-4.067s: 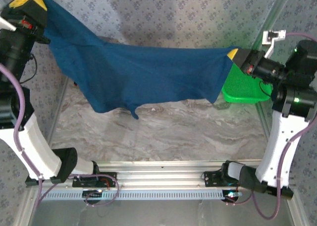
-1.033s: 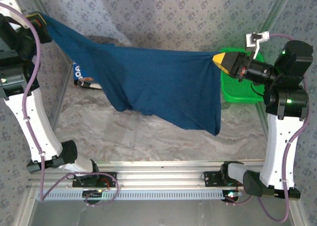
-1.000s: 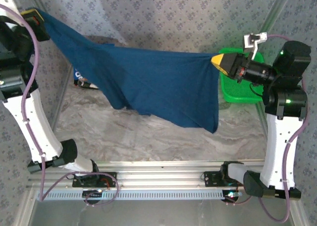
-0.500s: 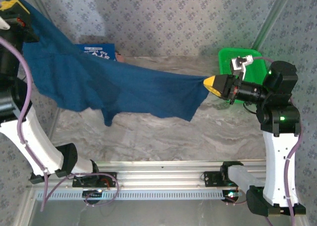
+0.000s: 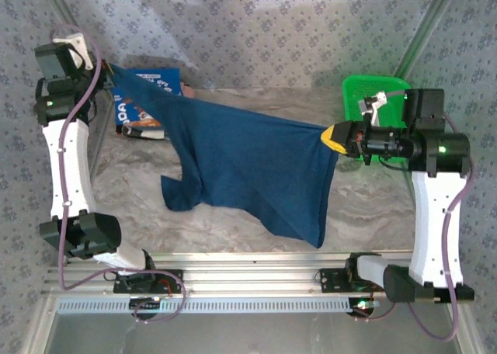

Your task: Fold and stack the t-shirts

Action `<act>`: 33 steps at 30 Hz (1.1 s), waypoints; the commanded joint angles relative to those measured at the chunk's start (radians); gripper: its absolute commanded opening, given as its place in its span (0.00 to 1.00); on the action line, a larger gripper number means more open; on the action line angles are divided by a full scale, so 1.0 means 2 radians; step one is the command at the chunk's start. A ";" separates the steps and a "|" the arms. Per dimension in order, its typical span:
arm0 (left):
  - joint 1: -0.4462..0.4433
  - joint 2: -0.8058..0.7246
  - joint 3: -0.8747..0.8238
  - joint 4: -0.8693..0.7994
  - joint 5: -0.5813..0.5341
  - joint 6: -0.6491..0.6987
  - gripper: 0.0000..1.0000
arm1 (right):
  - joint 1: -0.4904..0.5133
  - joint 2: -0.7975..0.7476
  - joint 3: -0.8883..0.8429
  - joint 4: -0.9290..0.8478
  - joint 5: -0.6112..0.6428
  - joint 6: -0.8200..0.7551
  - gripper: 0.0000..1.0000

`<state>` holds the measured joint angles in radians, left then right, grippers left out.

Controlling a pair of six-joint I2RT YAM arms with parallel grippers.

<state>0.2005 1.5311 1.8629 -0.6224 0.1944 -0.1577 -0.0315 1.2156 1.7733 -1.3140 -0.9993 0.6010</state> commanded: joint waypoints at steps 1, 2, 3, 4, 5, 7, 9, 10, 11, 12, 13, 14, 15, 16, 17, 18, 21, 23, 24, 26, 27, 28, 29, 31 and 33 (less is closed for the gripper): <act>-0.010 -0.015 -0.022 0.072 -0.006 0.007 0.00 | -0.006 0.024 -0.006 -0.093 0.086 -0.105 0.00; -0.013 -0.010 -0.030 0.074 -0.005 0.009 0.00 | -0.007 0.031 -0.017 -0.088 0.106 -0.113 0.00; -0.016 -0.006 -0.034 0.074 -0.005 0.011 0.00 | -0.007 0.038 -0.026 -0.084 0.124 -0.119 0.00; -0.020 -0.001 -0.041 0.075 -0.005 0.012 0.00 | -0.007 0.047 -0.036 -0.079 0.143 -0.127 0.00; -0.023 0.005 -0.045 0.075 -0.005 0.014 0.00 | -0.008 0.056 -0.045 -0.069 0.163 -0.131 0.00; -0.029 0.013 -0.059 0.080 -0.004 0.012 0.00 | -0.013 0.077 -0.050 -0.062 0.208 -0.143 0.00; -0.039 0.024 -0.066 0.084 -0.007 0.014 0.00 | -0.019 0.098 -0.048 -0.047 0.242 -0.148 0.00; -0.044 0.030 -0.068 0.085 -0.008 0.014 0.00 | -0.020 0.109 -0.041 -0.043 0.260 -0.153 0.00; -0.049 0.037 -0.069 0.085 -0.007 0.013 0.00 | -0.023 0.119 -0.037 -0.035 0.273 -0.157 0.00; -0.054 0.042 -0.070 0.085 -0.007 0.013 0.00 | -0.026 0.127 -0.036 -0.027 0.286 -0.156 0.00; -0.060 0.049 -0.069 0.084 -0.007 0.014 0.00 | -0.029 0.139 -0.029 -0.027 0.303 -0.160 0.00; -0.065 0.054 -0.065 0.079 -0.010 0.014 0.00 | -0.030 0.151 -0.015 -0.035 0.317 -0.169 0.00; -0.070 0.057 -0.059 0.068 -0.014 0.012 0.00 | -0.031 0.159 -0.002 -0.045 0.324 -0.181 0.00; -0.072 0.055 -0.055 0.063 -0.018 0.006 0.00 | -0.031 0.164 0.009 -0.052 0.325 -0.193 0.00; -0.072 0.046 -0.062 0.069 -0.021 -0.003 0.00 | -0.031 0.166 0.015 -0.049 0.321 -0.193 0.00; -0.072 0.033 -0.072 0.078 -0.029 -0.012 0.00 | -0.032 0.163 0.018 -0.044 0.314 -0.194 0.00; -0.065 -0.015 -0.079 0.088 -0.046 -0.029 0.00 | -0.034 0.141 0.018 -0.015 0.258 -0.173 0.00; -0.061 -0.046 -0.058 0.074 -0.048 -0.037 0.00 | -0.035 0.117 0.013 0.016 0.205 -0.153 0.00; -0.061 -0.057 -0.047 0.068 -0.047 -0.038 0.00 | -0.034 0.104 0.007 0.033 0.183 -0.142 0.00; -0.060 -0.078 -0.020 0.048 -0.043 -0.038 0.00 | -0.034 0.075 -0.006 0.069 0.134 -0.110 0.00; -0.060 -0.084 -0.007 0.039 -0.042 -0.038 0.00 | -0.035 0.061 -0.011 0.081 0.114 -0.098 0.00; -0.060 -0.093 0.007 0.030 -0.040 -0.038 0.00 | -0.035 0.047 -0.015 0.095 0.092 -0.084 0.00; -0.060 -0.101 0.018 0.022 -0.040 -0.038 0.00 | -0.035 0.032 -0.020 0.111 0.071 -0.070 0.00; -0.060 -0.120 0.039 0.014 -0.037 -0.037 0.00 | -0.036 0.002 -0.026 0.138 0.032 -0.044 0.00; -0.060 -0.134 0.072 0.002 -0.035 -0.034 0.00 | -0.041 -0.027 -0.024 0.164 0.004 -0.018 0.00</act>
<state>0.0719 1.3067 1.9308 -0.5858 0.1375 -0.2214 -0.0971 1.2266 1.7283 -1.1038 -0.8295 0.4576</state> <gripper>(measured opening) 0.041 0.062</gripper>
